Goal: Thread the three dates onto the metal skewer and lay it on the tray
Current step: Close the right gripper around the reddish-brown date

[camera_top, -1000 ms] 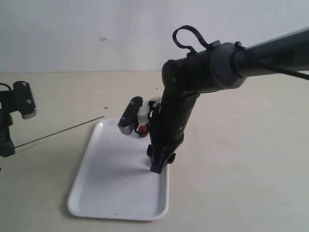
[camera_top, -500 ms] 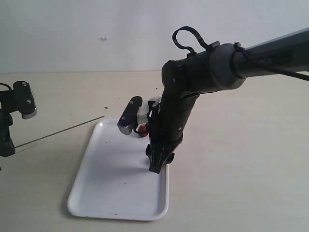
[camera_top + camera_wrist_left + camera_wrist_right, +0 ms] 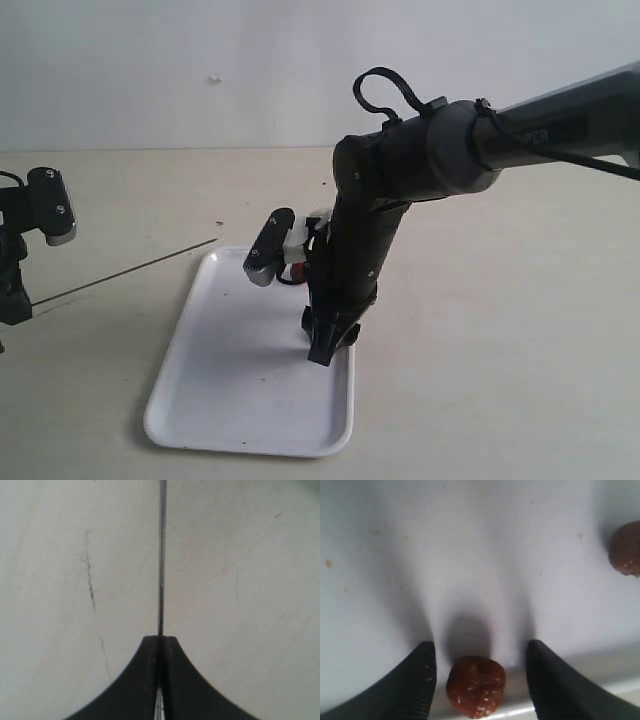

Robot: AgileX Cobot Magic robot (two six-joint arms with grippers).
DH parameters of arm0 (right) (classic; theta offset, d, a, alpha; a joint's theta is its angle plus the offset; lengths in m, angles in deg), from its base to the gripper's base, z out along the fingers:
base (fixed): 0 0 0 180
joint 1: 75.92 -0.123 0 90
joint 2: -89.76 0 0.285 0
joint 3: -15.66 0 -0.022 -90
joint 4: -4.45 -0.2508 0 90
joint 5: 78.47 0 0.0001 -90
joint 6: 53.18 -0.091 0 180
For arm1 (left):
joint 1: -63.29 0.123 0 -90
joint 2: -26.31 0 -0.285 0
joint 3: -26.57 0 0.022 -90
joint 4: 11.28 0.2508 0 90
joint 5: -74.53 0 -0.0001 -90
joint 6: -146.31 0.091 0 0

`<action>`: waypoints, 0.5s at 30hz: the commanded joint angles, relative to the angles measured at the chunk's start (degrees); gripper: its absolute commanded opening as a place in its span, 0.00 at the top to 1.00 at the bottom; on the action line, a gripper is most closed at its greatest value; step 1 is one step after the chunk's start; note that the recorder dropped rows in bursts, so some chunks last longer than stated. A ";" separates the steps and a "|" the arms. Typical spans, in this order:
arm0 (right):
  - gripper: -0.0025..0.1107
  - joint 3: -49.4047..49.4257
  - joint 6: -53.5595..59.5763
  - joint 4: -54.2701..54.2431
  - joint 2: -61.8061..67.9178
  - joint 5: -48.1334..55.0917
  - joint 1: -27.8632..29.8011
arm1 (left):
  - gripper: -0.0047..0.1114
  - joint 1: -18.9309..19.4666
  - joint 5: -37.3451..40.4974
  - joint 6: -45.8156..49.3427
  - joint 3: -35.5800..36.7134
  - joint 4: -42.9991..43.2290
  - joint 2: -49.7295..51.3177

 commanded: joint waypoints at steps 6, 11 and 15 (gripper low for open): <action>0.52 -0.18 0.00 1.50 0.43 0.57 -0.10 | 0.96 0.05 -0.85 -0.15 0.17 -0.62 -0.14; 0.61 -0.18 0.00 1.50 0.43 1.27 -0.10 | 0.96 0.05 -0.85 -0.15 0.17 -0.62 -0.14; 0.66 -0.18 0.00 1.50 0.43 1.48 -0.10 | 0.96 0.05 -0.85 -0.15 0.17 -0.62 -0.14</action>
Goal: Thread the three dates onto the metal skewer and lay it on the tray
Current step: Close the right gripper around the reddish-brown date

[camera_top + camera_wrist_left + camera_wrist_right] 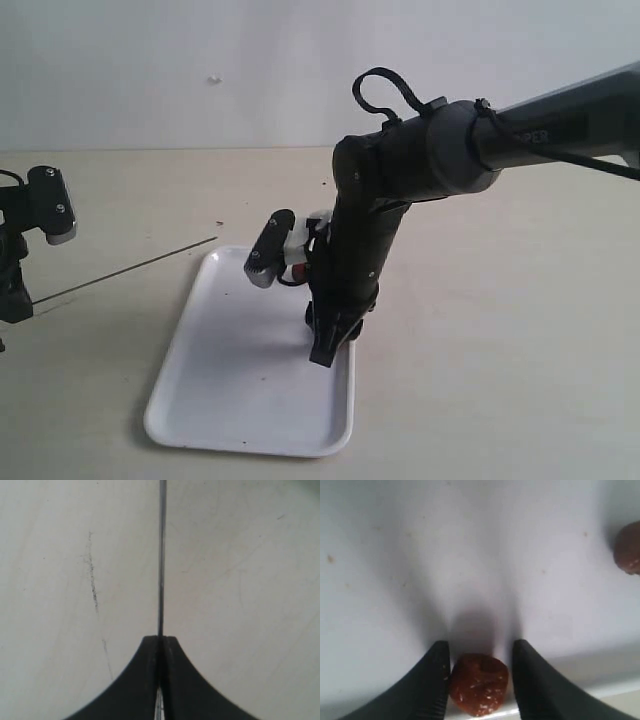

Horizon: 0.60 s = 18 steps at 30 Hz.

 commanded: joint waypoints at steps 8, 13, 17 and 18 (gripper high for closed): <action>0.66 -0.18 -0.01 0.96 0.43 0.99 -0.10 | 0.96 0.05 -0.48 -0.15 0.17 -0.62 -0.14; 0.66 -0.18 -0.01 0.96 0.43 1.32 -0.10 | 0.96 0.05 -0.48 -0.15 0.17 -0.62 -0.14; 0.66 -0.18 -0.01 0.96 0.43 1.32 -0.10 | 0.96 0.05 -0.48 -0.15 0.17 -0.62 -0.14; 0.66 -0.18 -0.01 0.96 0.43 1.32 -0.10 | 0.96 0.05 -0.48 -0.15 0.17 -0.62 -0.14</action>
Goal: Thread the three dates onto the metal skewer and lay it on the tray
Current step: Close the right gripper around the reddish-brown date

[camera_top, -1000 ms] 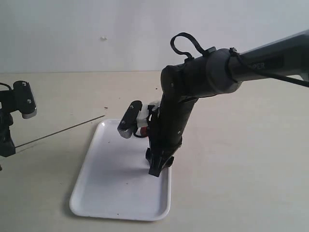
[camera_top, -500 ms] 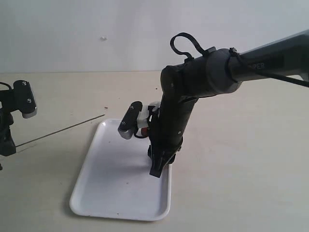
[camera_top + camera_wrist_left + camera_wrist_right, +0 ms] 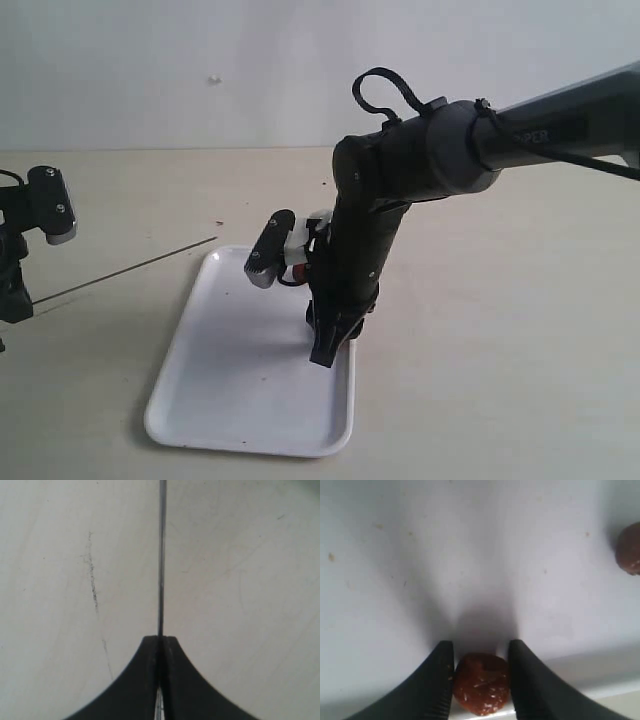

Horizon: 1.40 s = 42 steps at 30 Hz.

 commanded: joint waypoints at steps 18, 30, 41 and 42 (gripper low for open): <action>0.66 -0.18 2.16 3.97 -4.57 4.01 -0.10 | 0.96 0.05 -0.48 -0.15 0.17 -1.10 -0.14; 0.60 -0.18 6.23 3.59 -5.64 6.24 -0.10 | 0.96 0.05 -0.48 -0.15 0.17 -1.42 -0.14; 0.52 -0.18 13.52 8.77 -5.64 3.74 -2.73 | 0.96 0.05 -0.48 -0.15 0.17 -1.36 -0.14; 0.52 -0.18 13.52 8.21 -5.64 3.17 -2.73 | 0.96 0.05 -0.48 -0.15 0.17 -1.36 -0.14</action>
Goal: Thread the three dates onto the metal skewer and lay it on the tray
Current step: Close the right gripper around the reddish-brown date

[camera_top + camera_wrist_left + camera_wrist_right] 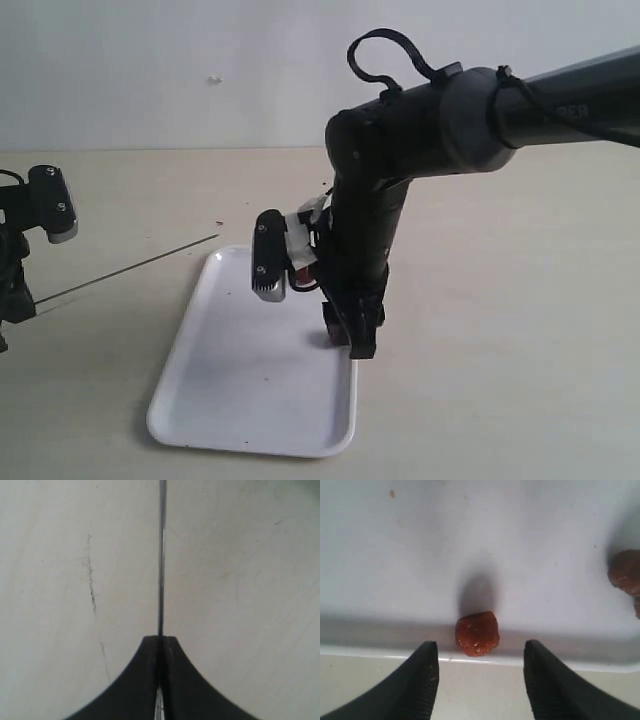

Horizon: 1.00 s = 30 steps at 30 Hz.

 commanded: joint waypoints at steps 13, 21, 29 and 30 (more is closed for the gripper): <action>0.52 -0.18 0.79 1.69 0.98 -1.82 -0.71 | 0.96 0.05 -0.39 -0.15 0.17 -0.45 -0.14; 0.52 -0.18 0.79 1.96 1.64 -1.82 -0.71 | 0.96 0.05 -0.39 -0.15 0.17 -0.45 -0.14; 0.52 -0.18 -0.67 2.13 3.21 -2.06 -0.71 | 0.96 0.05 -0.27 -0.15 0.17 -0.58 -0.14; 0.52 -0.18 -0.67 2.13 3.31 -2.06 -0.71 | 0.96 0.05 -0.27 -0.15 0.17 -0.58 -0.14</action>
